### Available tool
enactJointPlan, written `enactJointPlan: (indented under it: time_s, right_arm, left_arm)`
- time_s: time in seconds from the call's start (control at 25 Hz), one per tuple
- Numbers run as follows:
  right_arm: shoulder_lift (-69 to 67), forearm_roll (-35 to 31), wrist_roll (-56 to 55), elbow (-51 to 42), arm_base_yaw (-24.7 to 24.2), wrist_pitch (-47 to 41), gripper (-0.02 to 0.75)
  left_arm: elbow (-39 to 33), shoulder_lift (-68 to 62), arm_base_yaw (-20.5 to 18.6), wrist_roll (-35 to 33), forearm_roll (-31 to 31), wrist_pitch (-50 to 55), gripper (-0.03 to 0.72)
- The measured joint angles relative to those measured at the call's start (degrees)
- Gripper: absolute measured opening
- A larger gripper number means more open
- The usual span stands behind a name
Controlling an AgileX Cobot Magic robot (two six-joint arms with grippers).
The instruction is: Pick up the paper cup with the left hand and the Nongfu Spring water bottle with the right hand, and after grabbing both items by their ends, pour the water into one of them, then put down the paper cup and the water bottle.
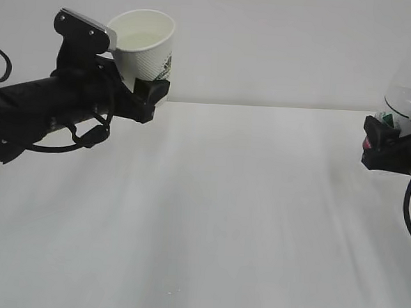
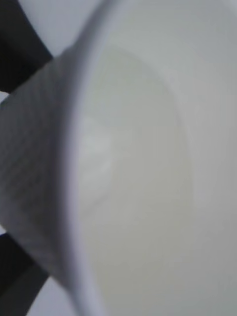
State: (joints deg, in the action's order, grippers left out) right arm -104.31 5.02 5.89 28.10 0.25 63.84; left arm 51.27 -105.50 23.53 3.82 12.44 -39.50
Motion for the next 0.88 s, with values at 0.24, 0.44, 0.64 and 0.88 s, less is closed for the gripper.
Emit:
enactJointPlan:
  time_s: [0.24,0.44,0.64,0.88]
  right_arm:
    - [0.0,0.0,0.0,0.0,0.0,0.0,0.496]
    - [0.0,0.0,0.0,0.0,0.0,0.0,0.495]
    - [0.0,0.0,0.0,0.0,0.0,0.0,0.495]
    - [0.0,0.1,0.0,0.0,0.0,0.1,0.495]
  left_arm:
    - [0.0,0.0,-3.0,0.0,-2.1,0.0,0.543]
    - [0.0,0.0,-5.1,-0.1,-3.9,0.0,0.543]
    - [0.0,0.0,-6.9,-0.1,-6.8,0.0,0.543]
    - [-1.1,-0.1,-8.6,-0.1,-10.0,-0.1,0.543]
